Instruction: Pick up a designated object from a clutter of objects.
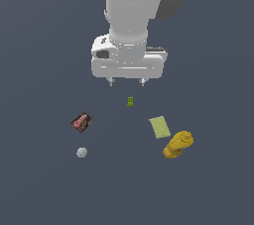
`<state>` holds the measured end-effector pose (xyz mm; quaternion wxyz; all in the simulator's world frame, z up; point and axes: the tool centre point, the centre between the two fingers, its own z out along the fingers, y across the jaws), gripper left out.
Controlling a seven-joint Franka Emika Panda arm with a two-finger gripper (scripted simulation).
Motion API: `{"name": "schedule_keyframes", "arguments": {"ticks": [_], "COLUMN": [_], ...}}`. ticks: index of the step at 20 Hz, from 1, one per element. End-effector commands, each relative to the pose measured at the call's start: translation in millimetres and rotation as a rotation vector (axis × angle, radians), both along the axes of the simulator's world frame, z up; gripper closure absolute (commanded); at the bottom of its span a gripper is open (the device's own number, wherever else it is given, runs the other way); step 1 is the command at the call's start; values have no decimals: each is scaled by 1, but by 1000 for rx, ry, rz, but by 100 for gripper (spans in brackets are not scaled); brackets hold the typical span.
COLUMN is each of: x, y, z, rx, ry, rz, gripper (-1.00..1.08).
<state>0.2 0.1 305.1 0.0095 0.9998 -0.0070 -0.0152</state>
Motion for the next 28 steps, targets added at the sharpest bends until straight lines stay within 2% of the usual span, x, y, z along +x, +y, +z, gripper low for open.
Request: {"name": "schedule_keyframes", "arguments": {"ticks": [1,9,16,28], "x": [0,-1,-2,-16], "y": [0,27,28,27], "z": [0,-4,-8,-65], "rx": [0,18,18,17], "ry": [0,20,20,10], "rz": [0,52,52,32], "gripper": [-92,-92,-92,-92]}}
